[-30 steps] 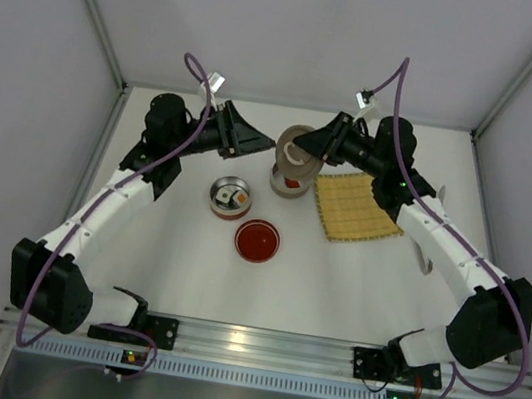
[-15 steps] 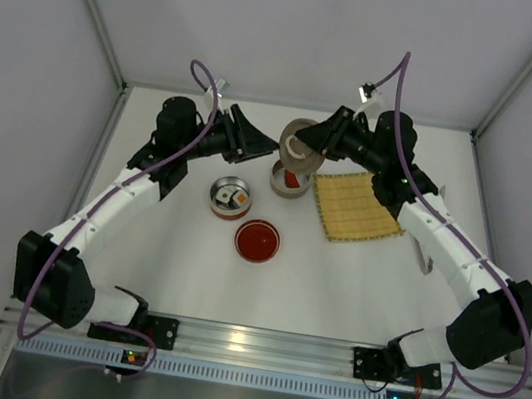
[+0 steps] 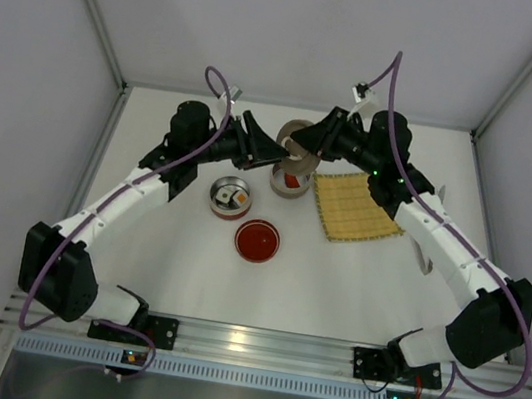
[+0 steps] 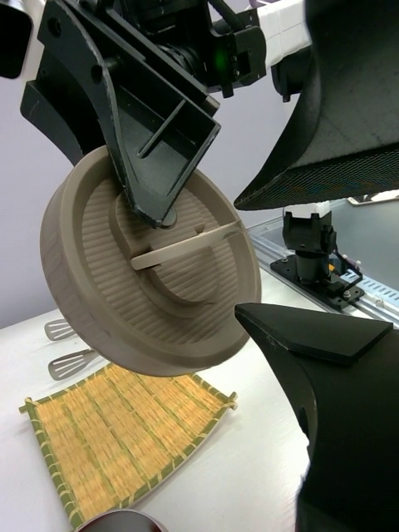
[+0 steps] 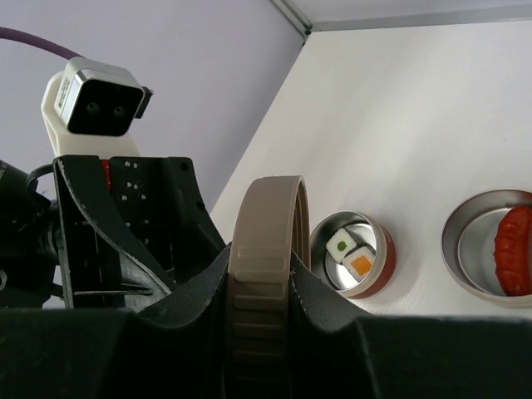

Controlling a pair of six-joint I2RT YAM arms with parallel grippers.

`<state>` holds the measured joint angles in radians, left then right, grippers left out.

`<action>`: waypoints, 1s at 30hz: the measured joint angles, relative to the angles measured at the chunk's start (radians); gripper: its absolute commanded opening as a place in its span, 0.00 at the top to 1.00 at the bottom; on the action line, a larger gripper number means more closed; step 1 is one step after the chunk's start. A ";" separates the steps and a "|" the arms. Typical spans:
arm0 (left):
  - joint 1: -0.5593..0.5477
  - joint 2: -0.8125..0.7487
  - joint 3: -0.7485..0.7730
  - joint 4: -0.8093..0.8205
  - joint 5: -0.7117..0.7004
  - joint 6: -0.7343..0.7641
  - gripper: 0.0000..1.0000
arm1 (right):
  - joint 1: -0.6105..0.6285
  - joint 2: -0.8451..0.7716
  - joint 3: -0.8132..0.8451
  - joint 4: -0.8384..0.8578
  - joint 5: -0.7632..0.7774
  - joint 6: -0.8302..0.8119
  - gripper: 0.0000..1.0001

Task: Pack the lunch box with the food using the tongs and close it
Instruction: Pick up the box lid from the center of the board.

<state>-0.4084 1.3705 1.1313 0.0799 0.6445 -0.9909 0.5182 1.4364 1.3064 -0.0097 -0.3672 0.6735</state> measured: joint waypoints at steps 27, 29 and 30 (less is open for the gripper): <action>-0.008 0.048 0.011 -0.015 -0.033 -0.034 0.63 | 0.070 0.015 0.046 -0.085 0.100 -0.115 1.00; -0.008 0.048 0.011 -0.015 -0.033 -0.037 0.64 | 0.076 0.017 0.054 -0.097 0.116 -0.132 1.00; -0.008 0.048 0.011 -0.016 -0.034 -0.037 0.64 | 0.079 0.019 0.058 -0.101 0.124 -0.141 1.00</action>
<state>-0.4164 1.4189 1.1427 0.0635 0.6109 -1.0283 0.5972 1.4551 1.3640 -0.1108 -0.2436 0.5327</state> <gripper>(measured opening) 0.367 0.228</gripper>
